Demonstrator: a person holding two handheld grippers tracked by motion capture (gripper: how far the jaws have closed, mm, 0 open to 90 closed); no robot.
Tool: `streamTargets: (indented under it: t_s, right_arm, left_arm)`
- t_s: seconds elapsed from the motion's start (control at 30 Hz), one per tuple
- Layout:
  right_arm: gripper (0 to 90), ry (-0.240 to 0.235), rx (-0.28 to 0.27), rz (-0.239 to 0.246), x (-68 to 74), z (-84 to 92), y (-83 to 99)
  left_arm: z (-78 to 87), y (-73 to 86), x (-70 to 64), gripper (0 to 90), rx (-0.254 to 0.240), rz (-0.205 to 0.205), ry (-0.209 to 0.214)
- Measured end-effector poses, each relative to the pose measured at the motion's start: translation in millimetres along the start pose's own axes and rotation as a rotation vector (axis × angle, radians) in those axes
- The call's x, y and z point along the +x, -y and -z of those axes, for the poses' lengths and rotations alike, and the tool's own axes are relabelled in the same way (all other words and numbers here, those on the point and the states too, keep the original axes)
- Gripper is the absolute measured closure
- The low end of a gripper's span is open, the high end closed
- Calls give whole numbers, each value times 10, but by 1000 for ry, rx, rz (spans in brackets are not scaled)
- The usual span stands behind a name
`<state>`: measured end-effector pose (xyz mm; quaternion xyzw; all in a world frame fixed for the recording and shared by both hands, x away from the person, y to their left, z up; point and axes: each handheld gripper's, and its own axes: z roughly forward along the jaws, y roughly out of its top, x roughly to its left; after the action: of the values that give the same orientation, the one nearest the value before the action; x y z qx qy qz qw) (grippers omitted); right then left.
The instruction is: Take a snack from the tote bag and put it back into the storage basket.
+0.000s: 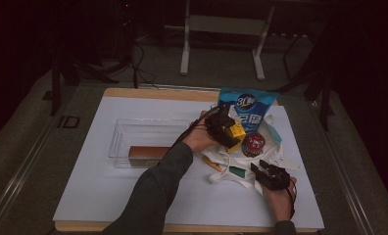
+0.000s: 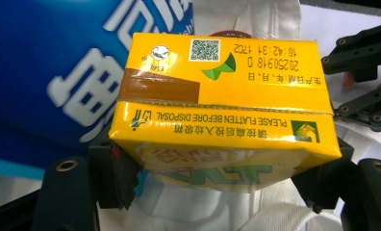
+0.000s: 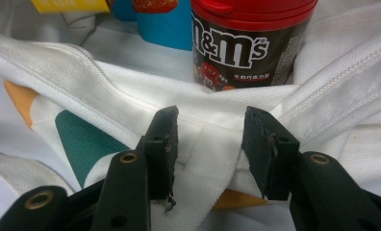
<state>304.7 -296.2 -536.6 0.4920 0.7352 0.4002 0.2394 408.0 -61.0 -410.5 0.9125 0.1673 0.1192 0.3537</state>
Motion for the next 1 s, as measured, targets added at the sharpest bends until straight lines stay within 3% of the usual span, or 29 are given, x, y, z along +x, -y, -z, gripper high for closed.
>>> streamTargets:
  t_s: [0.53, 1.0]
  right_arm:
    - [562, 0, -1, 0, -2, 0, 0]
    - [562, 2, -2, 2, 2, -1, 0]
  left_arm:
    - [311, 70, 75, 285, -43, -16, 12]
    - [605, 163, 146, 285, -56, -10, -26]
